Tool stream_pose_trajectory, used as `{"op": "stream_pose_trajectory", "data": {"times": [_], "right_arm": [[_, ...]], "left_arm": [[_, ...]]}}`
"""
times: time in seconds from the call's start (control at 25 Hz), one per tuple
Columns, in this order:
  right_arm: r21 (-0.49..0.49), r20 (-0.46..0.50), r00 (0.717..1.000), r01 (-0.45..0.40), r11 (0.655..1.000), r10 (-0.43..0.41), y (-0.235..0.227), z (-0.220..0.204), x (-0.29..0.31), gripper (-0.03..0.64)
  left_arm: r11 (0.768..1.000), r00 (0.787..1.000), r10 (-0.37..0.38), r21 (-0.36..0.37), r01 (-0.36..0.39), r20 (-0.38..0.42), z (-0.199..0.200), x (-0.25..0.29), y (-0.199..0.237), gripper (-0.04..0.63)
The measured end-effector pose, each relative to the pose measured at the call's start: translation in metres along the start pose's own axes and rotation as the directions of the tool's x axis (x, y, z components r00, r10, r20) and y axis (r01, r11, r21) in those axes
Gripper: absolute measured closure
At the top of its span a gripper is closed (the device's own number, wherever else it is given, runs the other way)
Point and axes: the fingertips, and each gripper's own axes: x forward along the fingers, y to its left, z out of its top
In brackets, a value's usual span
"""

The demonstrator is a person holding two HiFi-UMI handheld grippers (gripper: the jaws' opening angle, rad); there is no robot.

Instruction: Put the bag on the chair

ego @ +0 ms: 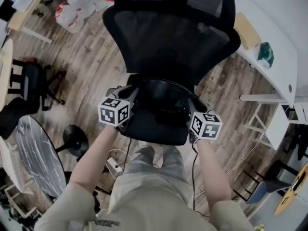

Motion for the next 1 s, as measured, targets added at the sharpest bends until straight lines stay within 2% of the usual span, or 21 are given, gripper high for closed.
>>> {"op": "stream_pose_trajectory", "data": {"times": [0.24, 0.52, 0.68, 0.8, 0.96, 1.0], "right_arm": [[0.014, -0.093, 0.995, 0.036, 0.999, -0.035, -0.012, -0.061, 0.042, 0.528], [0.045, -0.15, 0.986, 0.078, 0.996, -0.071, -0.018, -0.103, 0.073, 0.526], [0.078, -0.204, 0.975, 0.1, 0.992, -0.083, -0.023, -0.129, 0.084, 0.525], [0.07, -0.219, 0.972, 0.106, 0.992, -0.089, -0.026, -0.14, 0.091, 0.523], [0.063, -0.233, 0.971, 0.073, 0.995, -0.056, -0.025, -0.14, 0.097, 0.517], [0.057, -0.245, 0.968, 0.065, 0.996, -0.049, -0.023, -0.141, 0.097, 0.495]], "left_arm": [[1.0, 0.998, 0.0, -0.012, -0.001, -0.063, -0.043, 0.025, 0.022, 0.541], [1.0, 0.992, -0.001, -0.009, 0.0, -0.129, -0.088, 0.052, 0.043, 0.541], [0.999, 0.984, 0.008, -0.035, -0.014, -0.176, -0.111, 0.062, 0.049, 0.54], [0.998, 0.983, 0.008, -0.06, -0.019, -0.185, -0.124, 0.064, 0.051, 0.535], [0.996, 0.979, 0.018, -0.085, -0.036, -0.204, -0.131, 0.065, 0.057, 0.518], [0.995, 0.976, 0.029, -0.082, -0.048, -0.216, -0.132, 0.064, 0.059, 0.503]]}}
